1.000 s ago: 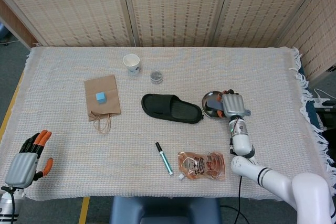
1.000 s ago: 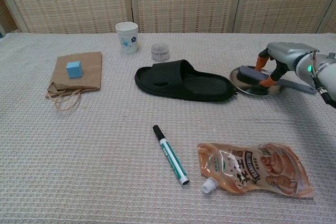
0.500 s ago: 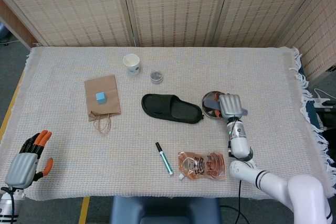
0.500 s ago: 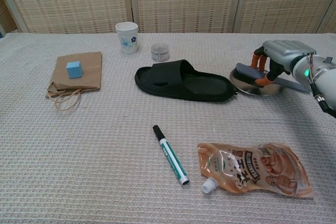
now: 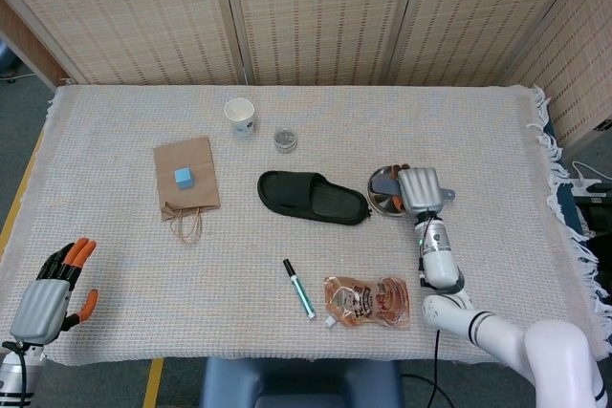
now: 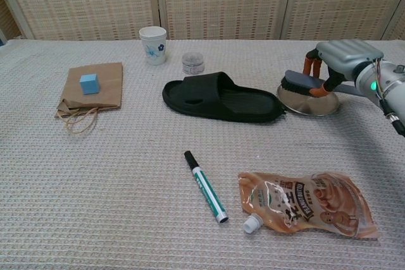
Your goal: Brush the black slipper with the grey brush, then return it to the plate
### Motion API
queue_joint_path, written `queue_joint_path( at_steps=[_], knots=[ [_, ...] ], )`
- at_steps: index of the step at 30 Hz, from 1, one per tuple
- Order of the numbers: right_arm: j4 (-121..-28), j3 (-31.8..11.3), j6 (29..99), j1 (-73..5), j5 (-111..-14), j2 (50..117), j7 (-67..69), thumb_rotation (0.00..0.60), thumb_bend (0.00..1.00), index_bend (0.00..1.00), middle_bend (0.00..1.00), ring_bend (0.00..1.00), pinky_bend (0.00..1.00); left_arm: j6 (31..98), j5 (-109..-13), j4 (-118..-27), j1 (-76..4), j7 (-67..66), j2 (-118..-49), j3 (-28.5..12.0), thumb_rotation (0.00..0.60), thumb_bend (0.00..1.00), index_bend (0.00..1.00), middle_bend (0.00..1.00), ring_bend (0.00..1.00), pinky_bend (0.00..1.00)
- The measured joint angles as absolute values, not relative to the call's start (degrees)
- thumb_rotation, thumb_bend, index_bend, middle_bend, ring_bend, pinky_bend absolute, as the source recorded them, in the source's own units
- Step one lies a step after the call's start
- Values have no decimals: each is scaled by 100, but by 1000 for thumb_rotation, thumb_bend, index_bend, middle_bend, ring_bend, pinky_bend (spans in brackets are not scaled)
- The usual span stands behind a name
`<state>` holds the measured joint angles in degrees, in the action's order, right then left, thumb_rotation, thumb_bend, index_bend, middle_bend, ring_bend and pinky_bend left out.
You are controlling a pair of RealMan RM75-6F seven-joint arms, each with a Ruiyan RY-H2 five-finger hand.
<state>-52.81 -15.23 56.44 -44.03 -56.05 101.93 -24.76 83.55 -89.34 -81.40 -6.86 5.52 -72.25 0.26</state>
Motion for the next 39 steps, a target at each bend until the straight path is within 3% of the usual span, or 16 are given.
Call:
queue_joint_path(
  at_steps=[9, 18, 24, 31, 39],
  knots=[
    [-5888, -1696, 5704, -4457, -5699, 9651, -2626, 600, 468, 935, 631, 567, 913, 7980, -9201, -8318, -1051, 806, -7098, 55, 600, 531, 0, 0, 0, 105],
    [-6528, -1987, 5707, -4586, -5301, 9243, -3091, 600, 469, 935, 631, 567, 913, 6422, -9260, -8746, -2305, 983, -7030, -210, 600, 538, 0, 0, 0, 103],
    [-6611, -2108, 5676, -4674, -4972, 9192, -3227, 600, 468, 935, 631, 567, 913, 5428, -9152, -8711, -3365, 1127, -7582, -594, 600, 555, 0, 0, 0, 103],
    [-6675, -2192, 5502, -4872, -4738, 9167, -3276, 600, 468, 935, 631, 567, 913, 4498, -8854, -8061, -4264, 1226, -8420, -863, 600, 557, 0, 0, 0, 100],
    [-6698, -2147, 5352, -5135, -4627, 9316, -3381, 600, 469, 935, 631, 567, 914, 4050, -8758, -7014, -4897, 1330, -9324, -877, 600, 558, 0, 0, 0, 95]
  ],
)
